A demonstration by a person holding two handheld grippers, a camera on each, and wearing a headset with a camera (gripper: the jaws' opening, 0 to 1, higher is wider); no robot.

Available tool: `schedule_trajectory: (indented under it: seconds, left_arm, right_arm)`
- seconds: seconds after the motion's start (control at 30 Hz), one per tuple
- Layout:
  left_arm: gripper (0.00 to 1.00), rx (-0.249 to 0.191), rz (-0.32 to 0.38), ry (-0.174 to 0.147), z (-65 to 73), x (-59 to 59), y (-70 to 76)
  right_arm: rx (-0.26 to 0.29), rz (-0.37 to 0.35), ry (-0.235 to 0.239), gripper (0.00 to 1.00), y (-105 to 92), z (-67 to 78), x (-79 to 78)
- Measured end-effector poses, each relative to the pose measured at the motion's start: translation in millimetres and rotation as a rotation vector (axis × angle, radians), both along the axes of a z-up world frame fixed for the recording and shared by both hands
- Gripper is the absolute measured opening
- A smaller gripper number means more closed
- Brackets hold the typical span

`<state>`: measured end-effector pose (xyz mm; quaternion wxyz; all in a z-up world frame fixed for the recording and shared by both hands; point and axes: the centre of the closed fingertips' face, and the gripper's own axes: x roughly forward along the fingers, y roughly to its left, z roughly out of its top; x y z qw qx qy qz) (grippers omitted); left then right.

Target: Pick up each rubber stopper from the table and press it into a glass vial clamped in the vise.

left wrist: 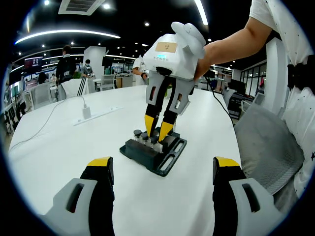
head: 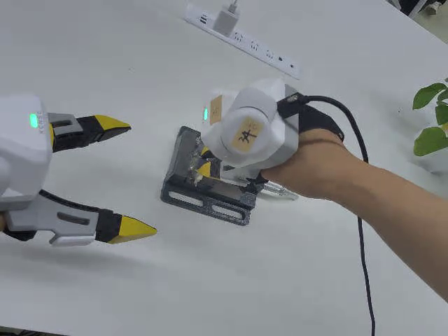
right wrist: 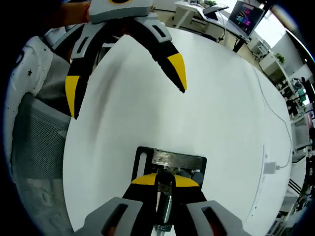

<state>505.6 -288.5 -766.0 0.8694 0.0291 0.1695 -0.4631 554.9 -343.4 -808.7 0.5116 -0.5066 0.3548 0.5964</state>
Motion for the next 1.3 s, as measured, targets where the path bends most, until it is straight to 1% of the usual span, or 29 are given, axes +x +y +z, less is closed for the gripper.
schedule_trajectory:
  seconds: [0.07,0.1,0.23,0.4,0.53,0.57,0.63,0.7,0.8,0.93,1.0,1.1,1.2,1.3]
  left_arm:
    - [0.82,0.000,0.000,0.000,0.4,0.0,-0.2]
    - [0.82,0.000,0.000,0.001,0.5,-0.1,-0.2]
    - [0.82,-0.002,0.002,0.004,0.6,-1.3,0.7]
    - [0.81,-0.001,0.001,0.008,-0.3,-2.8,1.0]
    - [0.81,-0.003,0.001,0.008,-0.1,-2.8,1.0]
    - [0.81,-0.002,0.002,0.008,-0.4,-2.6,1.3]
    - [0.81,-0.003,0.003,0.007,-0.1,-2.5,1.3]
    - [0.81,-0.004,0.004,0.007,0.2,-2.5,1.5]
    - [0.81,-0.001,0.001,0.009,-0.6,-3.3,1.5]
    - [0.81,-0.002,0.000,0.010,-0.5,-3.9,1.5]
    - [0.81,-0.003,-0.001,0.010,-0.4,-4.0,1.4]
    - [0.81,0.000,-0.005,0.011,-1.1,-4.5,1.1]
    - [0.81,0.002,-0.009,0.014,-1.8,-5.1,0.9]
    - [0.81,0.004,-0.012,0.015,-2.2,-5.5,0.8]
  right_arm:
    - [0.011,-0.032,0.027,0.06,0.4,0.5,1.6]
    - [0.013,-0.035,0.031,0.06,0.3,0.6,2.1]
    - [0.019,-0.013,0.022,0.07,0.5,0.9,-0.3]
    - [0.022,-0.013,0.019,0.08,0.9,0.2,0.4]
    - [0.029,-0.023,0.032,0.09,0.7,0.8,-0.9]
    - [0.041,-0.032,0.039,0.10,2.0,1.5,-1.7]
    - [0.047,-0.037,0.044,0.13,2.2,3.6,-2.4]
    - [0.063,-0.046,0.046,0.12,3.0,8.1,-2.5]
    - [0.105,-0.073,0.065,0.11,5.3,15.6,-2.6]
    - [0.140,-0.103,0.073,0.05,3.3,24.0,1.6]
    - [0.151,-0.123,0.090,0.03,1.5,24.3,2.0]
    - [0.148,-0.133,0.107,0.02,-1.2,21.5,0.3]
    - [0.141,-0.128,0.109,0.02,-2.3,18.9,-1.4]
    - [0.149,-0.137,0.122,0.02,-0.5,14.5,-1.1]
